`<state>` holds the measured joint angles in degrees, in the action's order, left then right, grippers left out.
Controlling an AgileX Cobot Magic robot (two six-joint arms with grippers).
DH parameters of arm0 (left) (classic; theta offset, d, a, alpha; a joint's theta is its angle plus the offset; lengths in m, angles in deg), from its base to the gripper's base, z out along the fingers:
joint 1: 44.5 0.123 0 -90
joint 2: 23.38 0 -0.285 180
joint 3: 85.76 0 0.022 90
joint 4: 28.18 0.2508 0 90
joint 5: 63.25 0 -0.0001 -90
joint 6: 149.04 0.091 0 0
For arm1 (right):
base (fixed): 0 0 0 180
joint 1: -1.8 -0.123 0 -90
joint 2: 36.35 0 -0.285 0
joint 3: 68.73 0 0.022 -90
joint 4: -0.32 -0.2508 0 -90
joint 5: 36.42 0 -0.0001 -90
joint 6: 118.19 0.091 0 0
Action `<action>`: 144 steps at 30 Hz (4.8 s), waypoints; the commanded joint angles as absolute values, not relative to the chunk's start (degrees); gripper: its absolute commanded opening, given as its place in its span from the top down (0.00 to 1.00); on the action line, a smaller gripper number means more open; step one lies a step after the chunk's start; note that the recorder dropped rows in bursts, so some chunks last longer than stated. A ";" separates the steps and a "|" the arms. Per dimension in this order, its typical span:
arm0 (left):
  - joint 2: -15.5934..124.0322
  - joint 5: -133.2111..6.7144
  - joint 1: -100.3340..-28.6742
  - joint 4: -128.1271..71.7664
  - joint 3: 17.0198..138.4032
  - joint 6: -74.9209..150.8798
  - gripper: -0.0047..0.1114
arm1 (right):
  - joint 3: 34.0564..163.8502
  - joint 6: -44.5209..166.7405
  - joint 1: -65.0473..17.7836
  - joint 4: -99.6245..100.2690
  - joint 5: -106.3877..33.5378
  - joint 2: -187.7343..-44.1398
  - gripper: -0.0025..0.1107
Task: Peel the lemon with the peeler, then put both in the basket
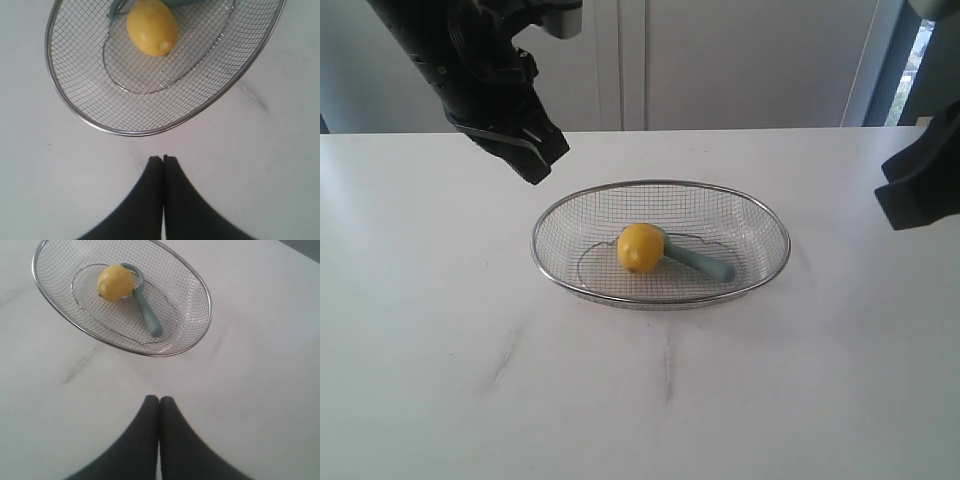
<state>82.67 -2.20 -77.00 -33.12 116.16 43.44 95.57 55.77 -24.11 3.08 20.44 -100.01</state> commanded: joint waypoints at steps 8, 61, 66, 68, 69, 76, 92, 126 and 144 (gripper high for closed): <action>82.16 -1.13 -77.16 -33.24 116.37 43.64 0.96 | 95.26 56.02 -23.84 3.31 19.84 -99.59 0.98; 26.76 -73.87 -61.83 -47.10 31.96 42.03 0.96 | 95.26 56.02 -23.84 3.31 19.54 -99.59 0.98; 18.57 -81.27 -61.83 -47.23 23.48 41.22 0.96 | 95.26 56.02 -23.84 3.31 19.54 -99.59 0.98; 13.76 -83.23 -61.71 -47.23 19.41 41.22 0.96 | 95.26 56.02 -23.84 3.31 19.54 -99.59 0.98; 12.31 -83.37 -61.73 -47.23 18.31 41.22 0.96 | 95.26 56.02 -23.84 3.31 19.54 -99.59 0.98; -0.24 -74.46 -52.22 -46.99 17.02 41.22 0.96 | 95.26 56.02 -23.84 3.31 19.19 -99.59 0.98; -15.59 -50.54 -51.01 -45.79 17.02 49.02 0.96 | 95.26 56.02 -23.84 3.31 18.80 -99.59 0.98; -15.59 -51.17 -49.15 -33.20 17.02 27.08 0.96 | 95.26 56.02 -23.84 3.31 18.69 -99.59 0.98; -15.59 -51.17 -49.26 -33.20 17.02 27.08 0.96 | 95.26 56.02 -23.84 3.31 18.69 -99.59 0.98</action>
<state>-15.37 -50.95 -49.28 -33.13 17.16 27.43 95.57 55.77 -24.11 3.08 19.05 -99.97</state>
